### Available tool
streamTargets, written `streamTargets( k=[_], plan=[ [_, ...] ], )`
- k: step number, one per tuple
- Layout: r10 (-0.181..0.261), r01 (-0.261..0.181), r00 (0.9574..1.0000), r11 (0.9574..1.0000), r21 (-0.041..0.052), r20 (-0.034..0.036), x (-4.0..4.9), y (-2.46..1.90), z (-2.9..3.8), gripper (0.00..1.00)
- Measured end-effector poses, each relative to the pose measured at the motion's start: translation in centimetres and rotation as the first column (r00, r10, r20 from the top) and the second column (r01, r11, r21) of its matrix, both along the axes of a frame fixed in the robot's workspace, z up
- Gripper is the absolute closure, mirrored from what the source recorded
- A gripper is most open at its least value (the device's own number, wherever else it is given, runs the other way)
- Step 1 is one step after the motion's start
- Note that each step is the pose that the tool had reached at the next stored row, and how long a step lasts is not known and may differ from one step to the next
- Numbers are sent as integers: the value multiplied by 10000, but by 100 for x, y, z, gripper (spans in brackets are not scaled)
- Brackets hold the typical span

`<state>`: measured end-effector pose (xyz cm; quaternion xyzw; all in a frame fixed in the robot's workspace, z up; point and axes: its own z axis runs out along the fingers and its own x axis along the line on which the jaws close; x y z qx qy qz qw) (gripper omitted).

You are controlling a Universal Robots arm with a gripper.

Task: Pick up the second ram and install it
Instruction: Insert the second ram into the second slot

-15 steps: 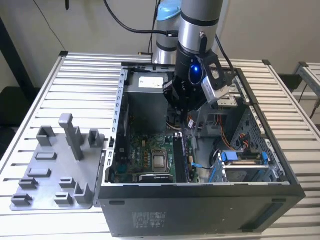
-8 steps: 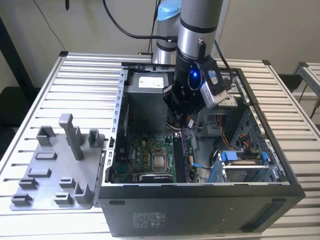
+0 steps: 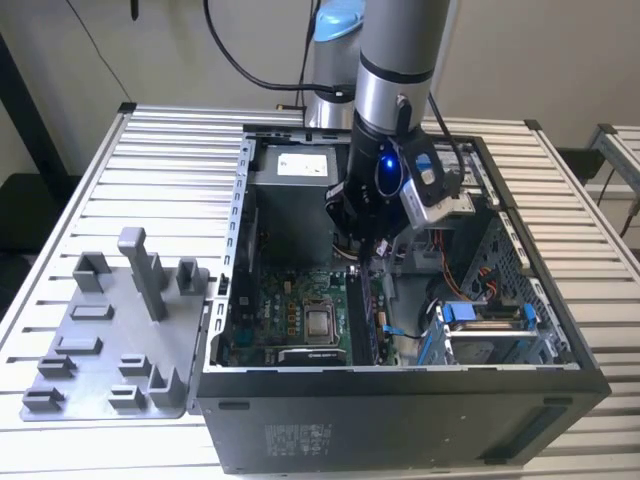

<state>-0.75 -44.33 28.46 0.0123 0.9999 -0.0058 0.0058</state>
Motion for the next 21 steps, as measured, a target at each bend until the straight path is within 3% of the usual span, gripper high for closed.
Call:
streamTargets(
  k=[9, 21],
  plan=[
    [-294, 294, 9996, 9996, -9, -1, 0, -70, -125, 86],
    [-367, 367, 9993, 9993, -31, 0, 0, -86, -317, 86]
  ],
)
